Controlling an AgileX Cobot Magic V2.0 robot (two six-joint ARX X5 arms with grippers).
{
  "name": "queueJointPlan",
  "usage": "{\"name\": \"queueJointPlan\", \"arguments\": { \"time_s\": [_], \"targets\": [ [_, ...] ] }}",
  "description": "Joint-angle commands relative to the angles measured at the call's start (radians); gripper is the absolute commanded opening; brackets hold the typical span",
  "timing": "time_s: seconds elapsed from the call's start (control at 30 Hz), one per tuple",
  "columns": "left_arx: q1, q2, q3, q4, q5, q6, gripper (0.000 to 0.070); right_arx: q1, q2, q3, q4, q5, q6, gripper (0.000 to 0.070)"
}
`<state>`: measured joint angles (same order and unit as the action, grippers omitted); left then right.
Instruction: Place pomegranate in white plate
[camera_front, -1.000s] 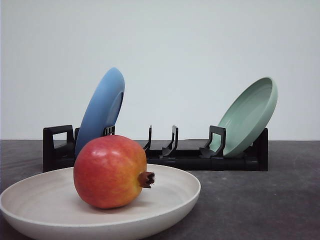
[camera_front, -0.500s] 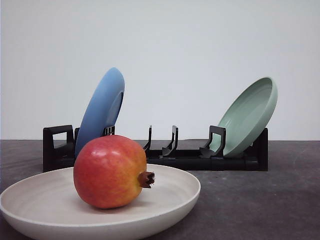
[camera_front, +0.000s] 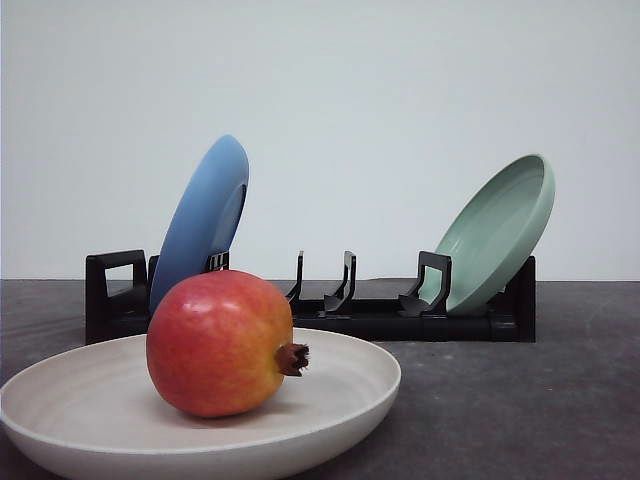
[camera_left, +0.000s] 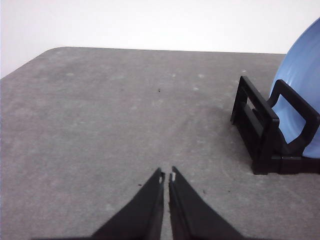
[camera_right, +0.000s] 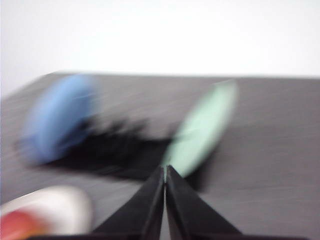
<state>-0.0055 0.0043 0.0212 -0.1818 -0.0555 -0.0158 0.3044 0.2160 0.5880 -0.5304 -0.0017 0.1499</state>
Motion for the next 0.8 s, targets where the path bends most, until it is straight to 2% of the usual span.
{"name": "queueJointPlan", "arguments": {
  "time_s": [0.0,0.13,0.3,0.57,0.77],
  "targets": [
    [0.001,-0.001,-0.010,-0.005,-0.004,-0.003,0.0000,-0.083,-0.029,-0.077,0.085,0.005,-0.100,0.0000],
    [0.001,-0.001,-0.010,-0.005,-0.004,-0.003,0.0000,-0.208,-0.087,-0.260,0.247,0.007,-0.168,0.0000],
    [0.001,-0.001,-0.010,-0.005,-0.004,-0.004,0.0000,-0.282,-0.134,-0.431,0.360,0.006,-0.247,0.0000],
    [0.001,-0.001,-0.010,-0.005,-0.004,-0.003,0.0000,-0.296,-0.187,-0.567,0.372,0.010,-0.260,0.0000],
    [0.001,-0.001,-0.010,-0.005,-0.004,-0.004,0.0000,-0.296,-0.212,-0.577,0.350,0.014,-0.255,0.0000]
  ]
}}
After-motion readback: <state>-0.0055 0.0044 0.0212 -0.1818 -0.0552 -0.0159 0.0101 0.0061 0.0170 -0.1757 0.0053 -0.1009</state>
